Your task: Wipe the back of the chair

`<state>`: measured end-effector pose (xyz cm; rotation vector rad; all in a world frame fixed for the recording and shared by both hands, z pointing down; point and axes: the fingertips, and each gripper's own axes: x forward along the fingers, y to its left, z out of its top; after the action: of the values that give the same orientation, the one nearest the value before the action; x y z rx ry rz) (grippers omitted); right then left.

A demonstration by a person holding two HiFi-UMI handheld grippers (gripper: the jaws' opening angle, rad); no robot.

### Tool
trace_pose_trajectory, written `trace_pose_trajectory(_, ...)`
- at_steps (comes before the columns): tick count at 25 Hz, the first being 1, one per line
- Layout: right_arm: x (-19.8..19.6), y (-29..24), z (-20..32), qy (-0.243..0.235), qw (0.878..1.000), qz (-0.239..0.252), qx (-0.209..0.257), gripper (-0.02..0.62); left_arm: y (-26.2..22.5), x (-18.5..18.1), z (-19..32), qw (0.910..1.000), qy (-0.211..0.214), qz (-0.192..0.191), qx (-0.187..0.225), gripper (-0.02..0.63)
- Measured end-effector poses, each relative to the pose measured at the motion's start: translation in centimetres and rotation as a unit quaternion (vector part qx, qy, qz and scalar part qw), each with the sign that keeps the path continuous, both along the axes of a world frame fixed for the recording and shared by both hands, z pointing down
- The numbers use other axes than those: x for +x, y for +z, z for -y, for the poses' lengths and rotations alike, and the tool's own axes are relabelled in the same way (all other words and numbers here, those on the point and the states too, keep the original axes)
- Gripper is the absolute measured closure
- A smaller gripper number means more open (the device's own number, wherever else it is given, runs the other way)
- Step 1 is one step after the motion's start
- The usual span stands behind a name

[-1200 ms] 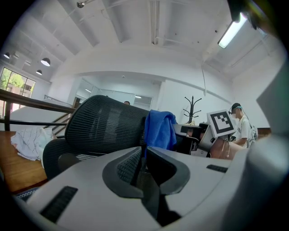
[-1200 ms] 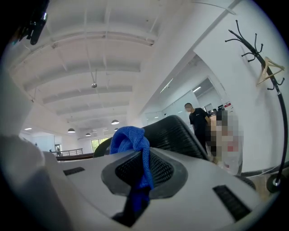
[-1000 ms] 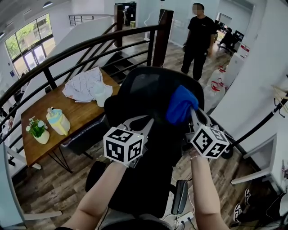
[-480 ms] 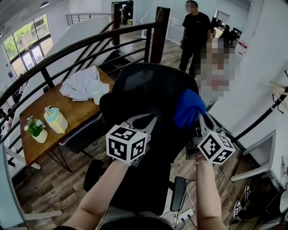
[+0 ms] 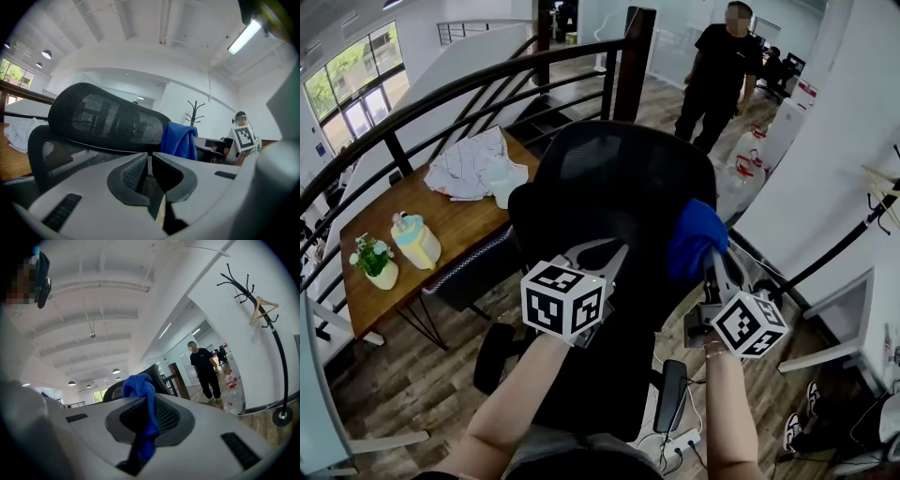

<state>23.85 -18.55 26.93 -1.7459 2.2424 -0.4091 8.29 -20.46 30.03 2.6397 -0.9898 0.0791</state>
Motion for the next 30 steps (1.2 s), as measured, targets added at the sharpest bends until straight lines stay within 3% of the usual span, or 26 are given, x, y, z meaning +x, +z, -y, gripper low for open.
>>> trace_pose_trajectory(11, -9.8, 3.8, -0.6, -0.085, 0.996, 0.01, -0.032, 0.551, 3.5, -5.9, -1.5, 0.9992, -0.014, 0.0, -0.038, 0.568)
trace_pose_trajectory(20, -20.6, 6.5, 1.4, -0.161, 0.985, 0.001, -0.061, 0.551, 5.9, -15.1, -0.8, 0.9951, -0.073, -0.008, -0.066, 0.568)
trace_pose_trajectory(30, -31.0, 6.2, 7.6, -0.241, 0.968, -0.06, -0.04, 0.551, 7.5, -22.9, 1.3, 0.9856, -0.146, -0.028, -0.081, 0.568)
